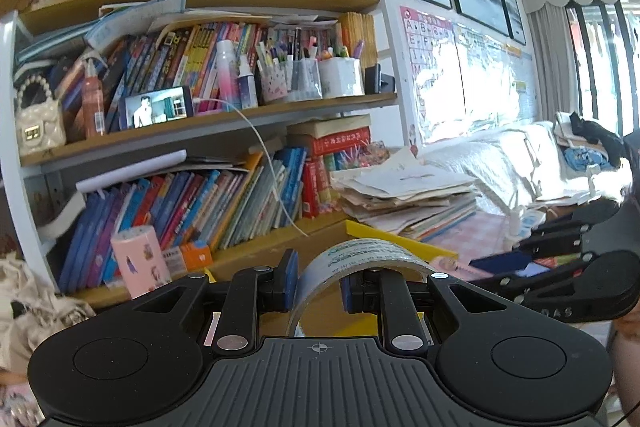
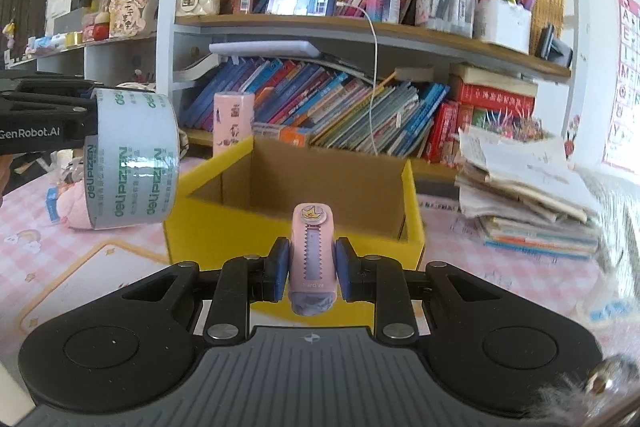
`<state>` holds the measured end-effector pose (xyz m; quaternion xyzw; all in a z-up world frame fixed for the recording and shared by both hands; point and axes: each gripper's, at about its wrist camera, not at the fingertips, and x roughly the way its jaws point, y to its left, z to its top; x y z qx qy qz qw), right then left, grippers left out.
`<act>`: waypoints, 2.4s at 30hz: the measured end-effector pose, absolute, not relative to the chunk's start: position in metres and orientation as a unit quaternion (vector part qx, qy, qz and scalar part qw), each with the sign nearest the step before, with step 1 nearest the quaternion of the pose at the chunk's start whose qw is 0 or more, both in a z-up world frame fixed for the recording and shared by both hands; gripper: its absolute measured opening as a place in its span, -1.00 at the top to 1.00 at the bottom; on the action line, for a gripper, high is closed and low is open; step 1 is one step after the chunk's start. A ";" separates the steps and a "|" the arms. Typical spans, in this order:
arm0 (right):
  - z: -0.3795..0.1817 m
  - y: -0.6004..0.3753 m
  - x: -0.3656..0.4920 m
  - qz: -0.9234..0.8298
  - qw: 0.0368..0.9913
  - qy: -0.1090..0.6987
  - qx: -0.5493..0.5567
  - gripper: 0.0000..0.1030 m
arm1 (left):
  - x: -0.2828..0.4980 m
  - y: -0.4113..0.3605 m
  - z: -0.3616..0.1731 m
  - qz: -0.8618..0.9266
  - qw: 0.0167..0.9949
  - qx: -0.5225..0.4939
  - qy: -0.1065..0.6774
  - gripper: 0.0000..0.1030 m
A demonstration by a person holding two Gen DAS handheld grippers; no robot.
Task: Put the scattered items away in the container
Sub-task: 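Lift the tape roll with left tool while right tool carries the marker to the yellow box, then open left tool over the box dropping the tape while right tool releases the marker inside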
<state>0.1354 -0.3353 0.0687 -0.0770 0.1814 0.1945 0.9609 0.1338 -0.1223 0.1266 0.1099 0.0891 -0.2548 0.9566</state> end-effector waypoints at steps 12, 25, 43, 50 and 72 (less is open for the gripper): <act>0.092 -0.319 0.207 0.212 0.949 0.199 -0.123 0.55 | 0.205 -0.124 0.137 -0.244 0.956 0.111 0.122 0.61; 0.067 -0.286 0.288 0.239 0.913 0.285 -0.169 0.55 | 0.267 -0.146 0.102 -0.254 0.932 0.147 0.210 0.60; 0.036 -0.282 0.321 0.250 0.886 0.347 -0.178 0.55 | 0.291 -0.163 0.062 -0.270 0.905 0.184 0.274 0.49; 0.039 -0.283 0.320 0.241 0.891 0.338 -0.182 0.12 | 0.280 -0.166 0.065 -0.271 0.907 0.202 0.250 -0.14; 0.089 -0.308 0.252 0.212 0.938 0.232 -0.146 -0.78 | 0.210 -0.156 0.103 -0.256 0.932 0.215 0.136 -0.87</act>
